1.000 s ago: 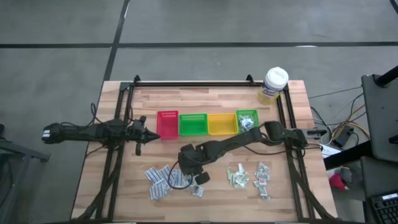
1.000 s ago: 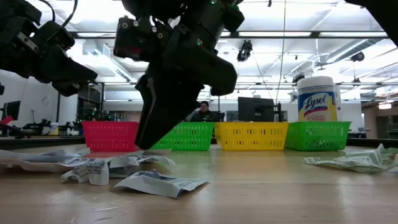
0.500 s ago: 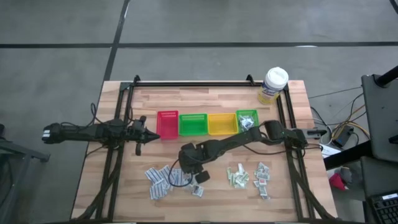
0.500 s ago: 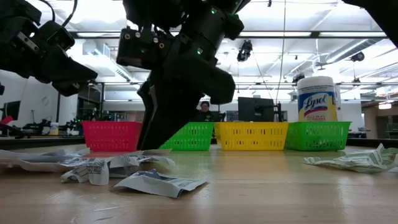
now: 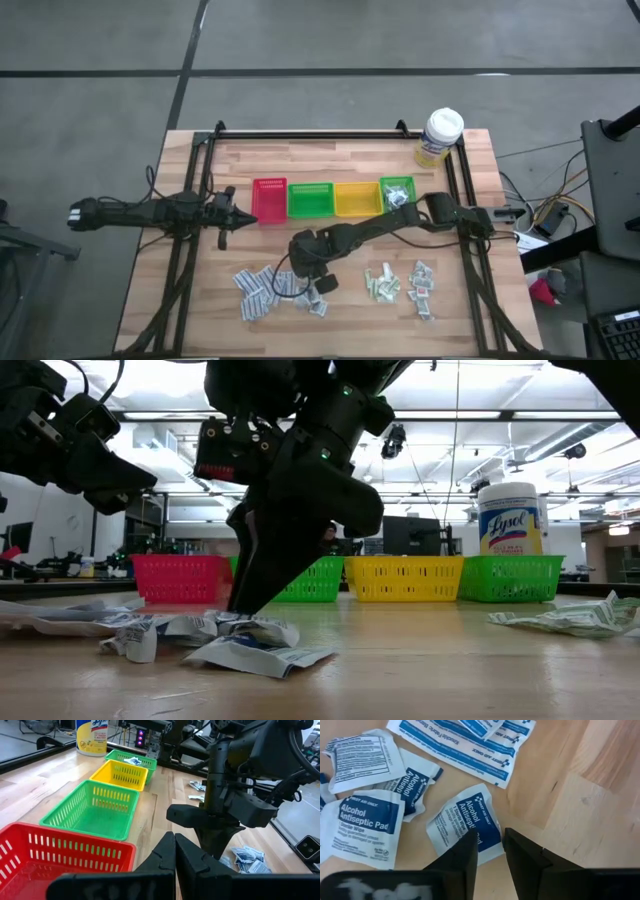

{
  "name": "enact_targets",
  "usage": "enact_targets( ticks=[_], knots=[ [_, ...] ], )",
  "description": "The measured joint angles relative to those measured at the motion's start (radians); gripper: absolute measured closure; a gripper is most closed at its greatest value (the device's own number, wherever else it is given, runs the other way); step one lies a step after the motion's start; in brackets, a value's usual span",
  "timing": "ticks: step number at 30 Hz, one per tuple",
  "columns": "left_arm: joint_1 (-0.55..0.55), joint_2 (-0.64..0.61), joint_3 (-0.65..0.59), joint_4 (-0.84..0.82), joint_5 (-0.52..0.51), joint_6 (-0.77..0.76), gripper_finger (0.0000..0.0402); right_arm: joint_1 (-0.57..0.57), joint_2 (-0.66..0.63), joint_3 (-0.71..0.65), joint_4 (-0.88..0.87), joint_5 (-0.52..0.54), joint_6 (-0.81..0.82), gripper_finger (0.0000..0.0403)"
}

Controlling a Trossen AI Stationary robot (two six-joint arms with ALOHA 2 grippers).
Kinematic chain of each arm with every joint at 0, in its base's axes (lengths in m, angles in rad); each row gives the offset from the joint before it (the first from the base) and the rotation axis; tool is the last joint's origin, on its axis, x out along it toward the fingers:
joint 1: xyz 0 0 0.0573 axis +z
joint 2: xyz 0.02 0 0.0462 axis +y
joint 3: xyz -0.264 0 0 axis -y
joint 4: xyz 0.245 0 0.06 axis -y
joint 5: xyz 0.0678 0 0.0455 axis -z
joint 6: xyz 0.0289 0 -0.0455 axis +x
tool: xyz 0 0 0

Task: Pick & Place First Aid Supplies
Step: Put the blue alcohol pad into the right green bin

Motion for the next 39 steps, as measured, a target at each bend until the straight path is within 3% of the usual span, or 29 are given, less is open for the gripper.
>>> enact_targets(
  ticks=[21,34,39],
  knots=[
    [0.000,0.000,0.000,0.000,0.000,0.000,0.0401,0.000,0.000,0.003,-0.034,0.050,0.003,0.0392],
    [0.000,0.000,0.000,0.000,0.000,0.000,0.0401,0.000,-0.021,0.002,-0.100,0.071,0.016,0.0394],
    [0.000,0.000,-0.001,0.005,0.000,0.010,0.0401,0.000,-0.051,0.016,-0.168,0.128,0.040,0.0395]
  ],
)
